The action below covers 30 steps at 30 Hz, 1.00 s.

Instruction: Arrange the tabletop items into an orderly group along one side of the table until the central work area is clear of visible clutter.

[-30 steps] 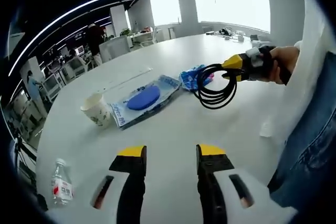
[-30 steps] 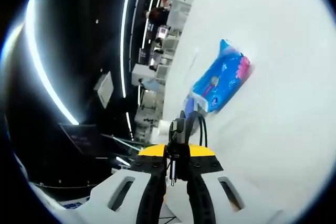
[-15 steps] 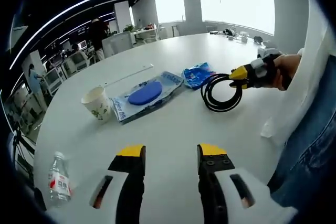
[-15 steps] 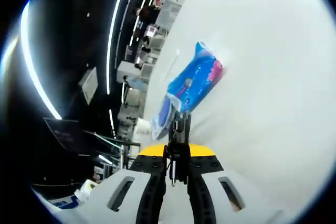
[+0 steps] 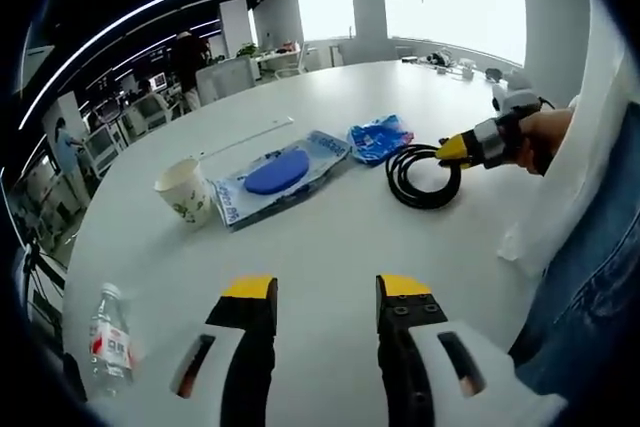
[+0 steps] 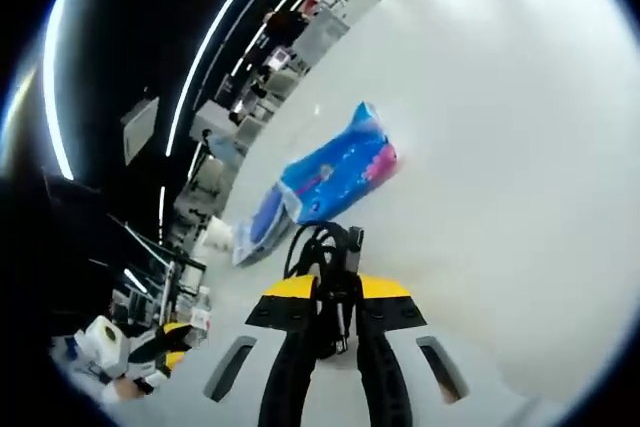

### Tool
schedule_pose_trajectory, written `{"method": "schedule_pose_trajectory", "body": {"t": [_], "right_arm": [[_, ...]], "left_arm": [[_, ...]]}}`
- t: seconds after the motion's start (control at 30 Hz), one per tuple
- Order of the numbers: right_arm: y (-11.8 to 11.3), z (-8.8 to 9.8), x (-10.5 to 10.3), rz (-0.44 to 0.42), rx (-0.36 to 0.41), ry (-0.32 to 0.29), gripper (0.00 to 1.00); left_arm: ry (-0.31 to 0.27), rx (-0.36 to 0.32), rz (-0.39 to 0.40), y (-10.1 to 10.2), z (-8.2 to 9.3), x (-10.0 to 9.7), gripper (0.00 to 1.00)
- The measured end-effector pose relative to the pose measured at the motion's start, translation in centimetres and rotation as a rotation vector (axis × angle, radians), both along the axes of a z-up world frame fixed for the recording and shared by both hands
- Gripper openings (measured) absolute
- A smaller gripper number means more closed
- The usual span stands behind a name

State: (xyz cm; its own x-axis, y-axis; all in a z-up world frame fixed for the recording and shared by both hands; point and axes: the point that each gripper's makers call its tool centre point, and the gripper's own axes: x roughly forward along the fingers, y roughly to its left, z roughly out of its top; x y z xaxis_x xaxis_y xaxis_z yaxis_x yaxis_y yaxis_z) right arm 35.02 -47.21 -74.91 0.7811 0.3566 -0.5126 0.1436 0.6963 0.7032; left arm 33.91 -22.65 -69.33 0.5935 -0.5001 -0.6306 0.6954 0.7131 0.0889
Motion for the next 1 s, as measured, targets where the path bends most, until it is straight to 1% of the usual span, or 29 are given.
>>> {"method": "schedule_pose_trajectory", "body": {"t": [0.2,0.3,0.33,0.77,0.83,0.87,0.9,0.93,1.0], "right_arm": [[-0.5,-0.6,-0.2,-0.001,-0.034,0.012,0.11],[-1.2,-1.1,-0.3,0.005,-0.08,0.019,0.11],[-1.3,-1.1,-0.2,0.009,-0.101,0.008,0.11],[-1.0,-0.8,-0.4,0.015,-0.123,0.01,0.12],[-1.1,-0.8,-0.5,0.023,-0.139,0.011,0.12],[-1.1,-0.8,-0.6,0.032,-0.161,0.011,0.13],[-1.2,-0.7,-0.7,0.04,-0.187,0.005,0.13],[-1.3,-0.6,-0.7,0.041,-0.197,0.001,0.13],[-1.4,-0.1,-0.6,0.052,-0.219,-0.031,0.14]], "left_arm": [[0.006,-0.007,0.006,0.1,-0.1,0.0,0.38],[0.011,-0.001,0.002,0.1,-0.3,-0.1,0.38],[0.015,0.001,0.0,0.1,-0.4,-0.2,0.38],[0.024,-0.009,0.011,0.2,-0.5,-0.1,0.38],[0.024,-0.011,0.012,0.2,-0.5,-0.1,0.38],[0.024,-0.012,0.013,0.2,-0.5,-0.1,0.38],[0.024,-0.013,0.014,0.2,-0.5,-0.1,0.38],[0.025,-0.013,0.015,0.3,-0.6,-0.1,0.38],[0.03,-0.01,0.021,0.4,-0.7,-0.1,0.38]]}}
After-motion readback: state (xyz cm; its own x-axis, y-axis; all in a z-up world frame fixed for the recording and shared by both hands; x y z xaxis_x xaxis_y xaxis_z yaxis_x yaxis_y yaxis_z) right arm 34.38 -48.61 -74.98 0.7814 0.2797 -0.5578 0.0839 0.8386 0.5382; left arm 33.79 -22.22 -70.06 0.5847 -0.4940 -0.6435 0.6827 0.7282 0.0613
